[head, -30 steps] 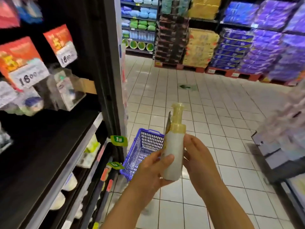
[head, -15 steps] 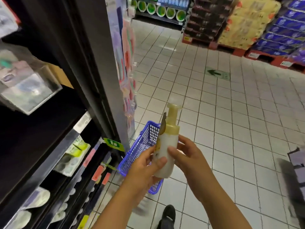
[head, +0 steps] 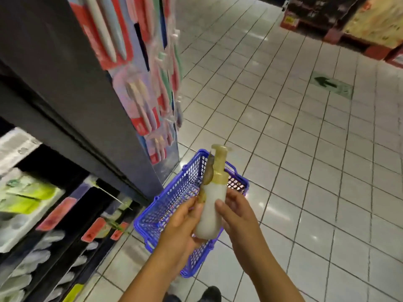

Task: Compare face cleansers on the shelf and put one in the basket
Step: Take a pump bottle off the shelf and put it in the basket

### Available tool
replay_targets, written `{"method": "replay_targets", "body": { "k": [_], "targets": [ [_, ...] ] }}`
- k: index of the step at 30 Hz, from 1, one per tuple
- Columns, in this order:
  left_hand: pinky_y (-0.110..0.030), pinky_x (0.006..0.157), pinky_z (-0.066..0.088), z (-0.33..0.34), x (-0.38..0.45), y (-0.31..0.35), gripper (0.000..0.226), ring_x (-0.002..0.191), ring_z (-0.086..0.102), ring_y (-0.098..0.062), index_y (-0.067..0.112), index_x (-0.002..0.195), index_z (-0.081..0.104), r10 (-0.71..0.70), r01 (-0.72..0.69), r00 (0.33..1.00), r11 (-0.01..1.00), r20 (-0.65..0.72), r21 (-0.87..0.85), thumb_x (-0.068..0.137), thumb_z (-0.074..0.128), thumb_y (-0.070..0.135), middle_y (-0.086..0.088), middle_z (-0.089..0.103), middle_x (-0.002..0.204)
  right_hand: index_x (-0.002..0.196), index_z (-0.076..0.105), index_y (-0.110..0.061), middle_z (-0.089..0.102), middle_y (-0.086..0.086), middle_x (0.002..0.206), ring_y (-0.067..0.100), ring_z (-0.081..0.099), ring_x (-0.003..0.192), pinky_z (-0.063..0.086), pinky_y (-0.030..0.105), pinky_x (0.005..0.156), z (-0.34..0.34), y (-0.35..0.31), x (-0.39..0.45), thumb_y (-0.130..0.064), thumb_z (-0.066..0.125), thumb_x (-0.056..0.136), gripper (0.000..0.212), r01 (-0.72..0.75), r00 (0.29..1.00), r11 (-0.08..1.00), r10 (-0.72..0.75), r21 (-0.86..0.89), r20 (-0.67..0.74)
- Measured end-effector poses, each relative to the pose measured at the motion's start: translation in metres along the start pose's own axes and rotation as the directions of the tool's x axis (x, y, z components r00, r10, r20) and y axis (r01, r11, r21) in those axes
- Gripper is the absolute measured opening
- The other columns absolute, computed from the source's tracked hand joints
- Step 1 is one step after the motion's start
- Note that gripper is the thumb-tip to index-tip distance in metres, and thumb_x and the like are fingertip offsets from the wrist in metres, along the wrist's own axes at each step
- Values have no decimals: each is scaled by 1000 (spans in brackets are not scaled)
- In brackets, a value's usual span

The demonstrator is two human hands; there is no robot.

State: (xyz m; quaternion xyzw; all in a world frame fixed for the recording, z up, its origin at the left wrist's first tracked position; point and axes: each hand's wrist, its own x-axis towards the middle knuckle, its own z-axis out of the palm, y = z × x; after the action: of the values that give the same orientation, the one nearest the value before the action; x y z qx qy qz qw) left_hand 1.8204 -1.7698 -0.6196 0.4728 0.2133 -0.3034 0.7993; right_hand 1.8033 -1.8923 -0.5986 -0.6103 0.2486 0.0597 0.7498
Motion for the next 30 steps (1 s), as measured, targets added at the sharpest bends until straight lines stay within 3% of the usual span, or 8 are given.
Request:
{"method": "replay_targets", "body": {
  "k": [7,12,15,17,21,25,27,30],
  "targets": [
    [-32,60,56,-91,124,-96,38,88,71,-21,17,107,61,-25,21,995,999,-95,-33,70,64,22,-5,73,99,119,57,-15,68,6,113,20,66,101,54,39,88,-3,159,98,-10,61,86,34,-96,994,995,97,37,-44],
    [-31,58,56,-163,214,-167,22,79,71,-17,16,107,59,-41,46,978,999,-202,20,86,56,10,-3,73,94,118,58,-7,66,14,115,32,61,108,47,49,97,0,288,169,-3,55,89,29,-162,985,987,163,22,-59],
    [-28,57,55,-197,265,-206,18,69,69,-16,13,103,56,-29,46,965,997,-260,58,90,50,0,-3,71,84,120,56,0,64,21,117,36,60,107,46,47,96,2,355,208,2,48,92,29,-223,972,973,227,60,-65],
    [-24,53,54,-213,294,-225,19,65,67,-15,12,101,54,-44,71,958,994,-282,83,90,50,-3,-6,68,85,119,55,3,64,24,116,32,61,98,47,42,90,3,389,231,2,44,94,28,-265,959,958,274,111,-73],
    [-24,52,50,-238,340,-251,17,68,62,-19,8,106,52,-72,138,944,973,-321,187,91,52,1,-12,64,91,116,55,7,63,26,110,32,62,91,47,47,93,8,435,263,0,40,96,26,-323,933,922,348,215,-89],
    [-16,38,42,-246,375,-263,3,59,56,-17,12,95,54,-126,254,917,916,-379,310,94,51,11,-8,61,78,107,58,7,63,23,101,31,61,82,48,37,74,13,466,294,-5,45,96,21,-399,867,900,433,179,-245],
    [-21,44,47,-248,389,-269,15,64,60,-22,4,105,58,-165,322,897,879,-409,351,93,53,10,-15,64,86,111,57,12,63,28,109,40,62,96,48,44,82,14,479,302,-8,47,96,26,-451,823,878,478,160,-307],
    [-35,69,51,-254,402,-282,33,97,65,-35,-7,119,53,-250,453,847,802,-468,390,92,56,11,-26,63,112,114,55,16,59,32,117,45,58,107,45,53,96,9,496,304,-9,49,96,31,-545,766,824,564,152,-309]
  ]
}}
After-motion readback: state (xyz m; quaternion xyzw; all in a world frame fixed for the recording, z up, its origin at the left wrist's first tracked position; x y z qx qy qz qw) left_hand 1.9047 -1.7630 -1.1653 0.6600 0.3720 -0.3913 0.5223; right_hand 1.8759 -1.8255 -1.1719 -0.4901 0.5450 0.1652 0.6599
